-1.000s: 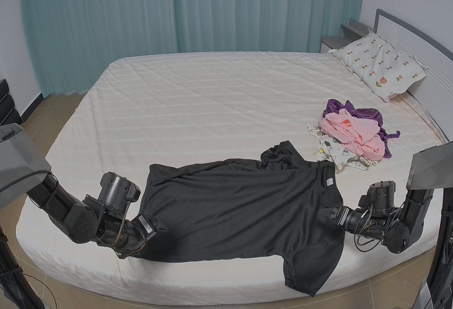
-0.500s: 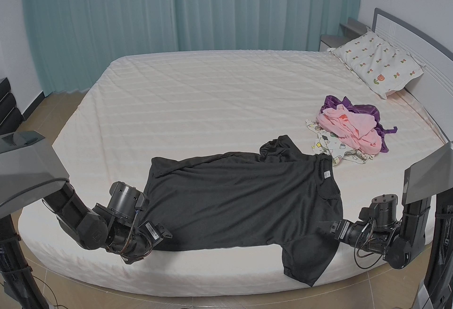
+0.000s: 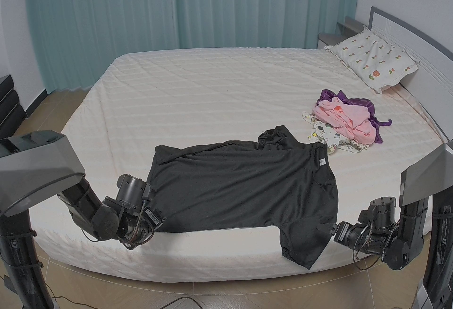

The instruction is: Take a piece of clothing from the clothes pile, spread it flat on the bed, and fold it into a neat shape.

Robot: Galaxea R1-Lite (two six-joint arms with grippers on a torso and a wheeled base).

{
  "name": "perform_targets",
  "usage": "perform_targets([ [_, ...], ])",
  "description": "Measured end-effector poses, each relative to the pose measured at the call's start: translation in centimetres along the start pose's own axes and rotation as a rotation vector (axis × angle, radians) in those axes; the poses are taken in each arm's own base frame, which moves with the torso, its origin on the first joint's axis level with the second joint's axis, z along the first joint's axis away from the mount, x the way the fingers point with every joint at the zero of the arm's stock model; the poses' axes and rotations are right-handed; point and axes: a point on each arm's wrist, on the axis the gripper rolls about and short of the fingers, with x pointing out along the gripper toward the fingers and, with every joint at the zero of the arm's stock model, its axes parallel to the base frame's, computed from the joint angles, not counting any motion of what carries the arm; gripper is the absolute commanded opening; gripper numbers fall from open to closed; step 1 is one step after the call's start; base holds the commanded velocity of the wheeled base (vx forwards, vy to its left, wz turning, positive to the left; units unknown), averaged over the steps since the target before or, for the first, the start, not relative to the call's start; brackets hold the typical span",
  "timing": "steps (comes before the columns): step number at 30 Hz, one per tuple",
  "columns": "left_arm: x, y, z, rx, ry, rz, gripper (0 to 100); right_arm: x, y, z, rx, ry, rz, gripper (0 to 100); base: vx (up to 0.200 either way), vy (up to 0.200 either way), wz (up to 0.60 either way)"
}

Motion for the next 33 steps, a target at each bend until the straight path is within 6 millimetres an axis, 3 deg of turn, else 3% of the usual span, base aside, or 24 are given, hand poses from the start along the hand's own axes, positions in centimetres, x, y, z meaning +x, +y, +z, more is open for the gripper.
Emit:
perform_targets([
  [10,3.7,-1.4,0.7,0.053,-0.095,0.057,100,0.2,0.2,0.3,0.024,-0.045,0.033,100,0.0,0.0,0.0],
  [11,4.0,-1.4,0.7,0.058,-0.105,0.066,0,0.2,0.2,0.3,0.024,-0.043,0.031,100,0.0,0.0,0.0],
  [20,6.2,-1.0,1.0,0.073,-0.14,0.121,0,1.0,-0.4,-0.1,0.023,-0.027,0.013,100,0.0,0.0,0.0],
  [33,4.6,0.2,2.2,-0.017,-0.066,0.075,0,4.2,-1.7,2.0,0.053,-0.101,0.006,100,0.0,0.0,0.0],
])
